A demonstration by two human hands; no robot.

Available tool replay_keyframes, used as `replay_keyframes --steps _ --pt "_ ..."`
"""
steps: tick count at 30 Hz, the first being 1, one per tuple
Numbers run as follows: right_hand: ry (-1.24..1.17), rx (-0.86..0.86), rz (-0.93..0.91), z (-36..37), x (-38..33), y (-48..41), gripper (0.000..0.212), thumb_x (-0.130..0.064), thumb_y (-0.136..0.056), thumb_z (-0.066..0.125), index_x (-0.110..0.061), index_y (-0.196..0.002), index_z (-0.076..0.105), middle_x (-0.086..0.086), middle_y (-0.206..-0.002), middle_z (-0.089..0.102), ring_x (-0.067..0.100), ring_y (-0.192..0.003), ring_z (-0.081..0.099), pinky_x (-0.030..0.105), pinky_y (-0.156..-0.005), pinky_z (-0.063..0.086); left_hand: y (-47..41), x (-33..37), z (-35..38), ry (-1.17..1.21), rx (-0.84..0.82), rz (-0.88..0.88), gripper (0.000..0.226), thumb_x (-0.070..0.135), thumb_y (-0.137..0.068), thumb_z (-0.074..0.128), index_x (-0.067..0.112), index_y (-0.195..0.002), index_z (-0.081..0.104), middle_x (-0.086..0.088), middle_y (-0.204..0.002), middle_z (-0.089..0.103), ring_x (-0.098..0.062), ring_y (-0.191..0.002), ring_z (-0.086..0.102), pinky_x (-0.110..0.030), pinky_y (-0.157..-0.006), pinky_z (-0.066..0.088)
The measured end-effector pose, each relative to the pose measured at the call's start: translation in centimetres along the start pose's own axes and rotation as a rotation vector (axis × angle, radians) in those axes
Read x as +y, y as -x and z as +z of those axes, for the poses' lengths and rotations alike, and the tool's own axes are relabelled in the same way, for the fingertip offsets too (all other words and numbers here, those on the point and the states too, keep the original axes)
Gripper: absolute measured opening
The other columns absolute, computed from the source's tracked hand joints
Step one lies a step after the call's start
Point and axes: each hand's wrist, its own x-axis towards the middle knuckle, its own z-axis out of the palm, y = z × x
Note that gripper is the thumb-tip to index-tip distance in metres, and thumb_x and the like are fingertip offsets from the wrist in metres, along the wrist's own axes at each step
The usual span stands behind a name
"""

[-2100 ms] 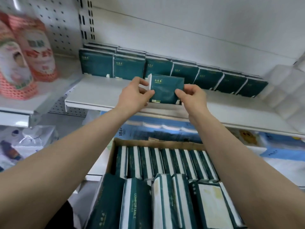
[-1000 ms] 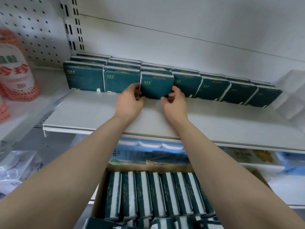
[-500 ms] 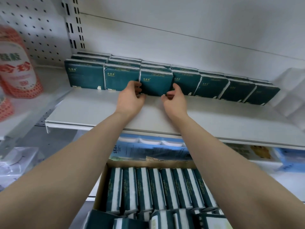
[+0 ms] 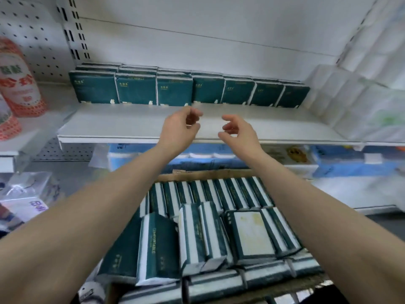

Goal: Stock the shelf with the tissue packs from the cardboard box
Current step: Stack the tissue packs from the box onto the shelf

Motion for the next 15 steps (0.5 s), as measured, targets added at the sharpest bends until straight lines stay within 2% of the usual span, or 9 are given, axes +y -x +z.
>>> replay_keyframes --steps 2,8,10,15 --pt "0.014 -0.026 0.032 -1.5 0.7 2.9 0.041 -0.016 -0.092 0.065 -0.021 -0.132 0.056 0.0 -0.109 0.061 0.012 -0.097 0.06 0.019 -0.08 0.051 1.8 1.7 1.2 -0.018 -0.154 -0.003 0.023 0.01 -0.088 0.063 0.018 -0.109 0.066 0.001 -0.101 0.069 -0.014 -0.094 0.065 -0.028 -0.091 0.051" --pt "0.186 -0.143 0.247 -4.5 3.8 10.6 0.037 -0.022 -0.09 0.069 -0.022 -0.125 0.06 -0.001 -0.106 0.067 0.015 -0.093 0.063 0.033 -0.084 0.054 7.0 6.0 5.0 -0.272 -0.652 0.071 0.028 0.024 -0.086 0.069 0.018 -0.113 0.065 0.002 -0.11 0.067 -0.014 -0.102 0.062 -0.032 -0.092 0.05" --pt "0.246 -0.171 0.354 -4.8 5.0 12.5 0.036 -0.027 -0.089 0.071 -0.02 -0.123 0.061 0.001 -0.107 0.067 0.018 -0.091 0.064 0.039 -0.086 0.056 8.4 6.4 6.3 -0.364 -0.758 0.085 0.028 0.021 -0.086 0.068 0.017 -0.113 0.065 0.002 -0.112 0.068 -0.015 -0.103 0.062 -0.031 -0.093 0.049" --pt "0.406 -0.277 0.56 -4.9 6.3 15.6 0.048 -0.043 -0.087 0.071 -0.018 -0.124 0.055 0.003 -0.114 0.058 0.024 -0.102 0.063 0.041 -0.09 0.055 10.8 5.9 8.7 -0.584 -0.938 0.115 0.023 0.023 -0.084 0.071 0.021 -0.107 0.069 0.007 -0.106 0.067 -0.014 -0.097 0.061 -0.025 -0.079 0.047"
